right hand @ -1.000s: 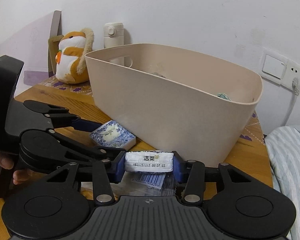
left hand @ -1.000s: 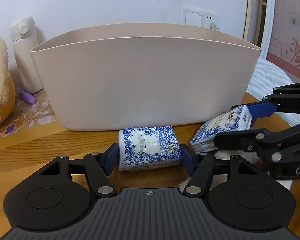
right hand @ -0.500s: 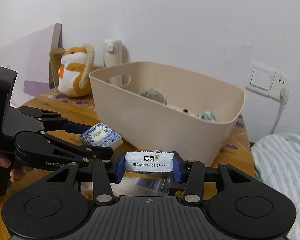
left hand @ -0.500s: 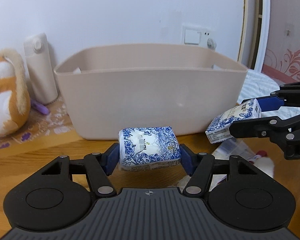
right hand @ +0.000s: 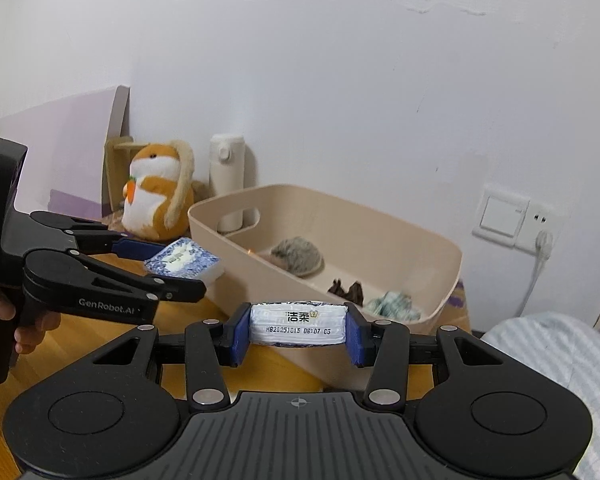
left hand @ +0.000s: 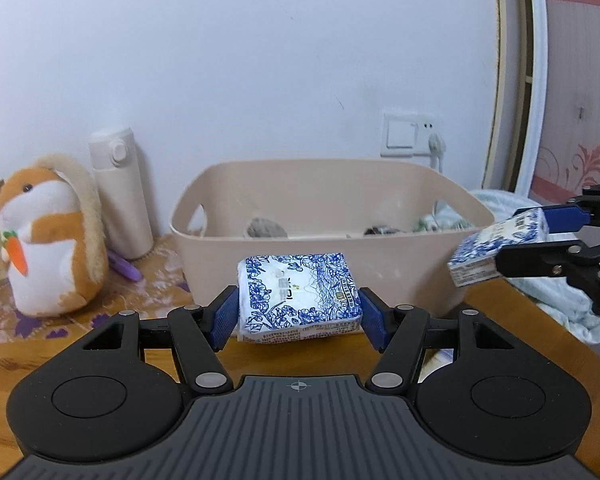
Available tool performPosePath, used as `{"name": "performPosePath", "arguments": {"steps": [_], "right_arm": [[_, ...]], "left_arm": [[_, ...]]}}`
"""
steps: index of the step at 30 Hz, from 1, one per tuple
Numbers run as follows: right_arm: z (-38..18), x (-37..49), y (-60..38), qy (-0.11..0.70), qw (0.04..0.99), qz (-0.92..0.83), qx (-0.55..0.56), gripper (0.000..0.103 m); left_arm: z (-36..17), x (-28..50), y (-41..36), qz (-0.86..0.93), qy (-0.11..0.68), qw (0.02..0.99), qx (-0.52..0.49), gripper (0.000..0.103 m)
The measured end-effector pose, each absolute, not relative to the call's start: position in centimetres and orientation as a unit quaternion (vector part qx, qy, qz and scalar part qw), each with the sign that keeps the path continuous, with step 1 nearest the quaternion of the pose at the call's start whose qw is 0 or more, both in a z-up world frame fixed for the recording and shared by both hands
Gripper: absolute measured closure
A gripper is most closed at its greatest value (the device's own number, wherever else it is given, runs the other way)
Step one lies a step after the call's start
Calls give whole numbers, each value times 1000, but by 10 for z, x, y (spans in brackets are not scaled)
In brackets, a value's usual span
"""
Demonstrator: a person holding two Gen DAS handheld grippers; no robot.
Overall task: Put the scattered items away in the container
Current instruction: 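Lift and carry both packets over the basket with both tools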
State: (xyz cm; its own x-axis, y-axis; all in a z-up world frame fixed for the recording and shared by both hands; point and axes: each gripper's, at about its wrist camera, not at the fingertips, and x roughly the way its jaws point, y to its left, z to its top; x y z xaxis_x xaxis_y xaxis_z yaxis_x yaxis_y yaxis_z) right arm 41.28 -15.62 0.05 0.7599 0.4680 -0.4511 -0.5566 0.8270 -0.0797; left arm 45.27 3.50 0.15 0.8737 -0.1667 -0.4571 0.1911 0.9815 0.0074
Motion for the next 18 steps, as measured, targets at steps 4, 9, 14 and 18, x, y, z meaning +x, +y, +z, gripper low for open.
{"name": "performPosePath", "arguments": {"steps": [4,9,14,18], "right_arm": [[9,413,-161,202,937,267,-95,60],[17,416,-166,183,946,254,-82,60],[24,422,-174,162,959,228,-45,60],[26,437,-178,162,965,207,-14,60]], "left_arm": [[12,455,38,-87,222,971,35,39],[26,459,40,-76,205,975,38,39],[37,469,38,-69,191,979,35,39],[39,481,34,-60,188,980,35,39]]}}
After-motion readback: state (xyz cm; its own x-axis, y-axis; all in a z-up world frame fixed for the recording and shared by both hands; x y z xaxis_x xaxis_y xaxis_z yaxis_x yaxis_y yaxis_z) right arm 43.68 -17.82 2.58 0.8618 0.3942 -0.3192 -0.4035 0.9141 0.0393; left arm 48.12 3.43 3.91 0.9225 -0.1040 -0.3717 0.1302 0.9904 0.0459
